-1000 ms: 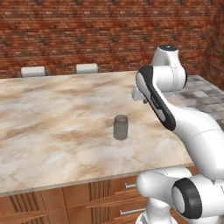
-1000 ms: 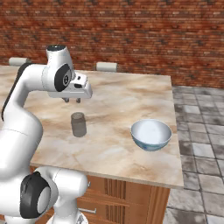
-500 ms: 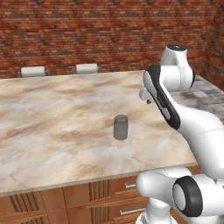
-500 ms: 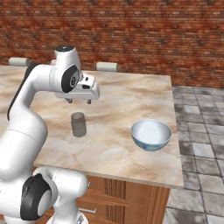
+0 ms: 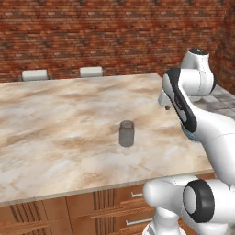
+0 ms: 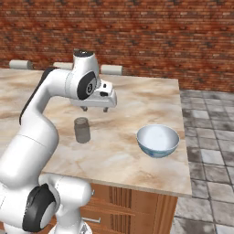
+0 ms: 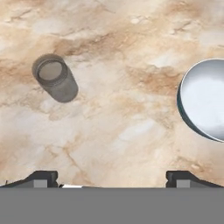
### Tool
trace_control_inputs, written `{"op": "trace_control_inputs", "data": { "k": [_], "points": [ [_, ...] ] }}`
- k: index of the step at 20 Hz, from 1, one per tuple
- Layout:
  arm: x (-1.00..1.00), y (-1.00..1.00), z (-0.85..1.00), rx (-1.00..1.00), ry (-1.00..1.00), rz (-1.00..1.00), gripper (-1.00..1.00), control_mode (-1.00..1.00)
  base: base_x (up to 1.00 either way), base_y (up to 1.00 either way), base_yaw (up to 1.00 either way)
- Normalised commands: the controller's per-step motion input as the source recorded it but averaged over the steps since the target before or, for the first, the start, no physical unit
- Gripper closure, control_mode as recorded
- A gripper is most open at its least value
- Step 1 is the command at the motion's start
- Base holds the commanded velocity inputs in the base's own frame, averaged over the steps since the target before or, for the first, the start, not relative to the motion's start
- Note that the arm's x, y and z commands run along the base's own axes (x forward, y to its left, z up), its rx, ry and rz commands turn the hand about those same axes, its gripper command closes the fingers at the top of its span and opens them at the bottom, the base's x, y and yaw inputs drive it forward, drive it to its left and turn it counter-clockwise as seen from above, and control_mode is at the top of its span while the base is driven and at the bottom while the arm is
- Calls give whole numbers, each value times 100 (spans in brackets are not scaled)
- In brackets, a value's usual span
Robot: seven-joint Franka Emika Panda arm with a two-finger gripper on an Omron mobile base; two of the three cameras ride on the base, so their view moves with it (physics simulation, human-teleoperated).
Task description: Pick the jar and bowl and place them in the sink. Then turn on the water.
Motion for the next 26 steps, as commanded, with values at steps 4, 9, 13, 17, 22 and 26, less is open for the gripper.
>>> {"op": "trace_control_inputs", "data": {
  "k": [4, 9, 13, 17, 22, 26],
  "points": [
    [0, -39, -12, 0, 7, 0, -100, -100, 0, 0, 0],
    [0, -38, -17, 0, 7, 0, -100, -100, 0, 0, 0],
    [0, -34, -23, 0, 4, 0, -100, -100, 0, 0, 0],
    [0, -34, -24, 0, 3, 0, -100, -100, 0, 0, 0],
    [0, -33, -28, -1, 1, 0, -100, -100, 0, 0, 0],
    [0, -27, -32, -2, 0, 0, -100, -100, 0, 0, 0]
  ]
}}
